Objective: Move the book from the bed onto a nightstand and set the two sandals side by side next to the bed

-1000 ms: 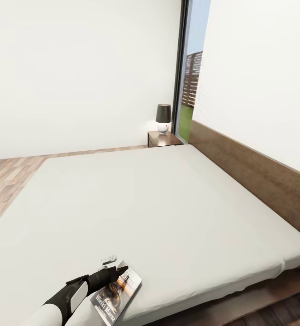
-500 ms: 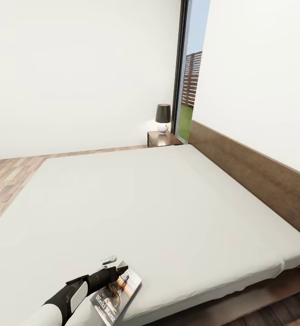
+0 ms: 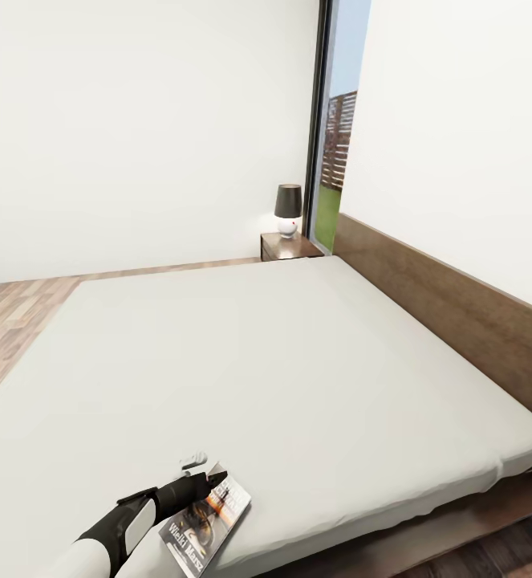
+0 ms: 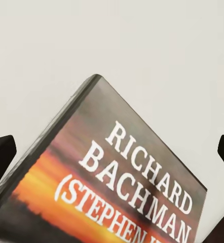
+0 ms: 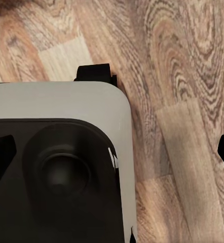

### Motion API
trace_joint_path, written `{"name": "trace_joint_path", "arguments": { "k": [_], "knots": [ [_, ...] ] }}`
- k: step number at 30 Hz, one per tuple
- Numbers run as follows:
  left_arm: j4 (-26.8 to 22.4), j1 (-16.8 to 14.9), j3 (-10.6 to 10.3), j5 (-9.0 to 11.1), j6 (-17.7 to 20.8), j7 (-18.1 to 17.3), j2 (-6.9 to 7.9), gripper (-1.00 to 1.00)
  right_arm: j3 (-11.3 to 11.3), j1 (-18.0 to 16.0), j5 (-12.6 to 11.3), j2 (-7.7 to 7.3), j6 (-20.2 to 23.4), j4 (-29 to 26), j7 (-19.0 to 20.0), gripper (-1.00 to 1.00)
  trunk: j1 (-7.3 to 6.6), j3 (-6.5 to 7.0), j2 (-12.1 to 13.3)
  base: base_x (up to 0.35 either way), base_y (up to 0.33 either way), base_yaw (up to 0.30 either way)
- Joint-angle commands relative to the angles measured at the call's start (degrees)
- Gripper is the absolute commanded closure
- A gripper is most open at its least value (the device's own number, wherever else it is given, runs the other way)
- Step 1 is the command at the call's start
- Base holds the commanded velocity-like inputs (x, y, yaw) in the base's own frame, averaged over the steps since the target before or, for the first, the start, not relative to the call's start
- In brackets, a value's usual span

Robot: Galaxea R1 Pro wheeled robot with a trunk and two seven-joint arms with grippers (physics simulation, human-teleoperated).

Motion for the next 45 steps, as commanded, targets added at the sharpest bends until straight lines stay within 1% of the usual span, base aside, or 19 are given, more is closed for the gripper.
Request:
{"name": "trace_joint_path", "arguments": {
  "k": [1, 45],
  "knots": [
    [-0.04, -0.02, 0.18, 0.40, 0.60, -0.22, 0.00, -1.00, -0.47, -0.07, 0.41, -0.03, -0.34, 0.18, 0.16, -1.00, -0.01, -0.05, -0.02, 0.000, 0.000, -0.020],
    [-0.04, -0.02, 0.11, 0.40, 0.60, -0.22, -0.01, -1.00, -0.47, -0.07, 0.41, 0.03, -0.34, 0.24, 0.16, -1.00, -0.01, -0.05, -0.02, 0.000, 0.000, -0.014]
  ]
}}
